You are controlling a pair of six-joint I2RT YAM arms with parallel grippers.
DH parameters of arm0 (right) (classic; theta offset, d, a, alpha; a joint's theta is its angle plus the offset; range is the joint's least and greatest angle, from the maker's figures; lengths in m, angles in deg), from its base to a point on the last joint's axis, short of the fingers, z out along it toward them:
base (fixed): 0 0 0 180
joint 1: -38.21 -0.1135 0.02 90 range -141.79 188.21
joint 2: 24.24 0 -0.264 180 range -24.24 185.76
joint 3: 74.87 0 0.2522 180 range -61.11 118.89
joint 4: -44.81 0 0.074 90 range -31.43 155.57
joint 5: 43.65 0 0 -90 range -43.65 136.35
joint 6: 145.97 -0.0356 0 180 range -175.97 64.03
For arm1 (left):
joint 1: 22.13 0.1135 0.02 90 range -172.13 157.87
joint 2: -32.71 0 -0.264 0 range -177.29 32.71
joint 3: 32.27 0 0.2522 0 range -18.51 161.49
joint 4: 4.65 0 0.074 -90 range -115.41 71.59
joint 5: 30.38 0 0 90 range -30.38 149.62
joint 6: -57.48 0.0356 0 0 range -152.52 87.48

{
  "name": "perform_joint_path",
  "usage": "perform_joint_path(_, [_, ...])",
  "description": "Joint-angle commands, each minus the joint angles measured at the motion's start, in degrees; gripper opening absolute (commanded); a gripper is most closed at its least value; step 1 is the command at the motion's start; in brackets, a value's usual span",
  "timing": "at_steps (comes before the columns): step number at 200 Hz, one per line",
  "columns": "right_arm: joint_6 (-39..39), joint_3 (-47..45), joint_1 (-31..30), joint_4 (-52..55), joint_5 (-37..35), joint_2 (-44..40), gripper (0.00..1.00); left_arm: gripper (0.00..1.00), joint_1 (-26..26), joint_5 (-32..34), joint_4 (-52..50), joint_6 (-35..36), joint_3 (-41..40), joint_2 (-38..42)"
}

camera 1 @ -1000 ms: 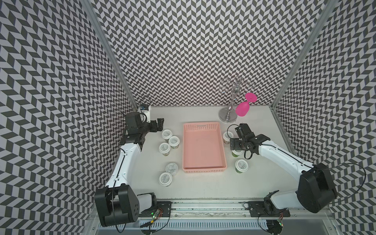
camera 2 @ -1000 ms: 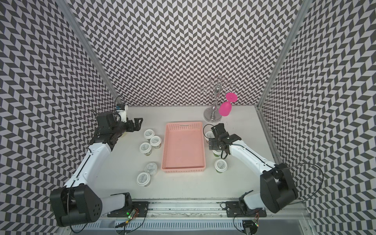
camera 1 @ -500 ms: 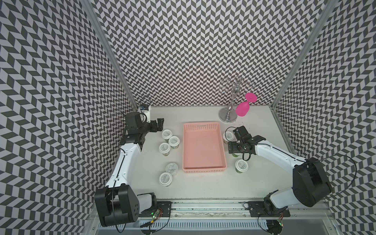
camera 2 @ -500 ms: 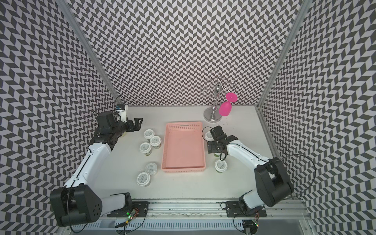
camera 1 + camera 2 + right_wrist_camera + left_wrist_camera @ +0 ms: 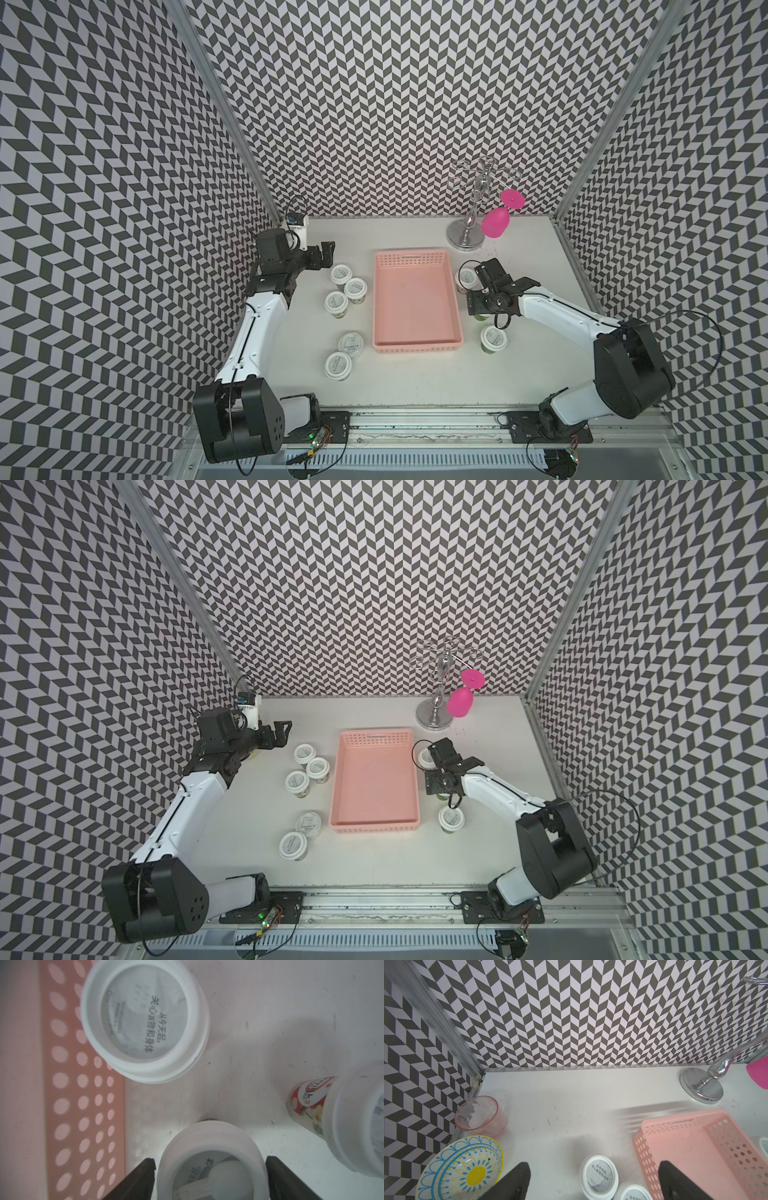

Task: Put the yogurt in the basket
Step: Pick up the yogurt from the center of the board.

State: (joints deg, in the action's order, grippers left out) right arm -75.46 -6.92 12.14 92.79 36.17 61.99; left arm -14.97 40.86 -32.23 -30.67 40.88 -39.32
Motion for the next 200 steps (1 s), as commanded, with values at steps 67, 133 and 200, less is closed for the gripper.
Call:
perform_joint_path(67, [0.39, -0.67, 0.16, -1.71, 0.1, 0.34, 0.82, 1.0, 0.49, -0.44, 0.36, 0.19, 0.28, -0.11])
perform_joint_path(133, [0.39, -0.58, 0.12, -1.43, -0.03, -0.1, 0.8, 1.0, 0.49, -0.31, 0.38, 0.22, 0.22, 0.03])
perform_joint_path(200, [0.43, -0.36, 0.14, -1.09, 0.02, -0.42, 0.78, 1.0, 0.58, -0.32, 0.69, 0.35, 0.02, 0.12])
